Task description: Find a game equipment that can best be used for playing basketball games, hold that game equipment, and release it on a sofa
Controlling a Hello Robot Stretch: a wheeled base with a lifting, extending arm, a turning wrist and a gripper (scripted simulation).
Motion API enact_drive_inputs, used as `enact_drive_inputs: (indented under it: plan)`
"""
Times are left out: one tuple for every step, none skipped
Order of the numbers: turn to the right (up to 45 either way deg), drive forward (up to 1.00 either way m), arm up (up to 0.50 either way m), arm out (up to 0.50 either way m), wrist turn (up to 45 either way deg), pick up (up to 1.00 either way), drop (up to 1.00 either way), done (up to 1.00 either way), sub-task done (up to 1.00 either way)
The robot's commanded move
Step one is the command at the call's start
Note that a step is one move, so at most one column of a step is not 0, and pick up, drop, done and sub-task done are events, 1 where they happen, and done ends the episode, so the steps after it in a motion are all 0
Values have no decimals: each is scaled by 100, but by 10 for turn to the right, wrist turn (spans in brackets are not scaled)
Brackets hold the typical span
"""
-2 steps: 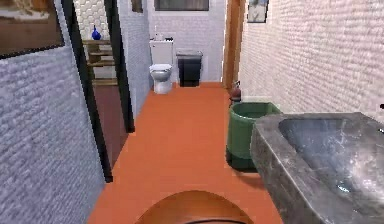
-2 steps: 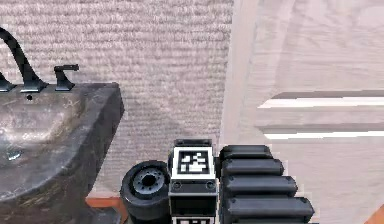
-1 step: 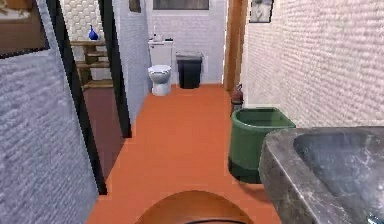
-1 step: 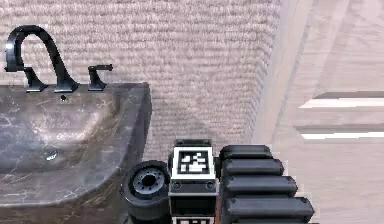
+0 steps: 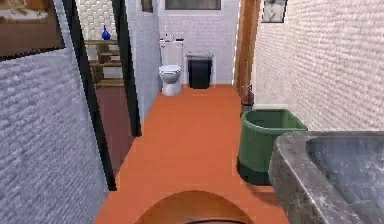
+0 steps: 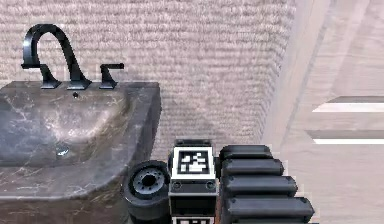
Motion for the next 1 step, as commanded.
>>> enact_drive_inputs:
  plan:
    - [450, 0, 0, 0, 0, 0, 0, 0, 0]
